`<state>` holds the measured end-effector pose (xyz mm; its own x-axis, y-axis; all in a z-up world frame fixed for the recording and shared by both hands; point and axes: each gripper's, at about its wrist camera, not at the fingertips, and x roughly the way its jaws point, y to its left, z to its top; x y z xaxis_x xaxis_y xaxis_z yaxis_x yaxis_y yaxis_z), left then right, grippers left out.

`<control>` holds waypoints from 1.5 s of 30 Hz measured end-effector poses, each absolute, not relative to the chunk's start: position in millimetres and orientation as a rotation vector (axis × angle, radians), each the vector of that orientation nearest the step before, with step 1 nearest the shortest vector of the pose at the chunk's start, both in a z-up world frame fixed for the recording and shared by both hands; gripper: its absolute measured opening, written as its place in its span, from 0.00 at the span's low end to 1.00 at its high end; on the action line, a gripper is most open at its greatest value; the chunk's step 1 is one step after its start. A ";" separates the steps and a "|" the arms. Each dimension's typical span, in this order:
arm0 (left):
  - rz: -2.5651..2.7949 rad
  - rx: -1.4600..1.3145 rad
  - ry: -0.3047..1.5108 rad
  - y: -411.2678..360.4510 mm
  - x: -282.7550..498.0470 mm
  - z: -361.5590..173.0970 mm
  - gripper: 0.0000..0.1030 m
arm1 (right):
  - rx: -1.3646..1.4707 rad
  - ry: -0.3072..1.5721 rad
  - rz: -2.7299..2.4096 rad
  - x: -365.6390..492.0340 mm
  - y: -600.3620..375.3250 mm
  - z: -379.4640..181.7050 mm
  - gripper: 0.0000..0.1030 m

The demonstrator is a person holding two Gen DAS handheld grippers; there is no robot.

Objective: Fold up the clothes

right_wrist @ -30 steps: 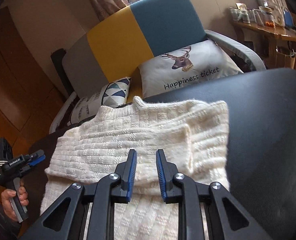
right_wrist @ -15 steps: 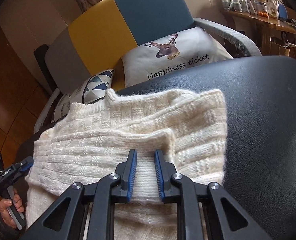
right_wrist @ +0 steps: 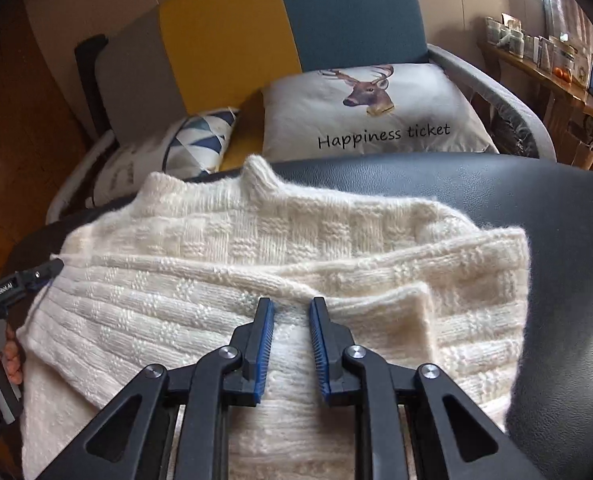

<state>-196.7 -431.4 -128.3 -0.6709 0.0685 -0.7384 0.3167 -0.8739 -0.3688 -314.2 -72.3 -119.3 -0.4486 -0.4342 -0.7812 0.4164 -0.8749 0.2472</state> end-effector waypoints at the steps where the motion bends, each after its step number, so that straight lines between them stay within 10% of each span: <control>1: -2.646 1.203 0.729 -430.3 -194.3 -126.6 0.42 | 1.262 -0.045 -2.311 -313.9 -70.3 -119.2 0.18; 21: -2.679 1.221 0.556 -394.0 -236.3 -116.5 0.51 | 1.356 -0.110 -2.299 -381.6 -87.9 -119.8 0.18; 45: -2.629 1.239 0.758 -324.2 82.8 -129.7 0.59 | 1.496 -0.597 -1.945 -96.2 106.9 -143.9 0.22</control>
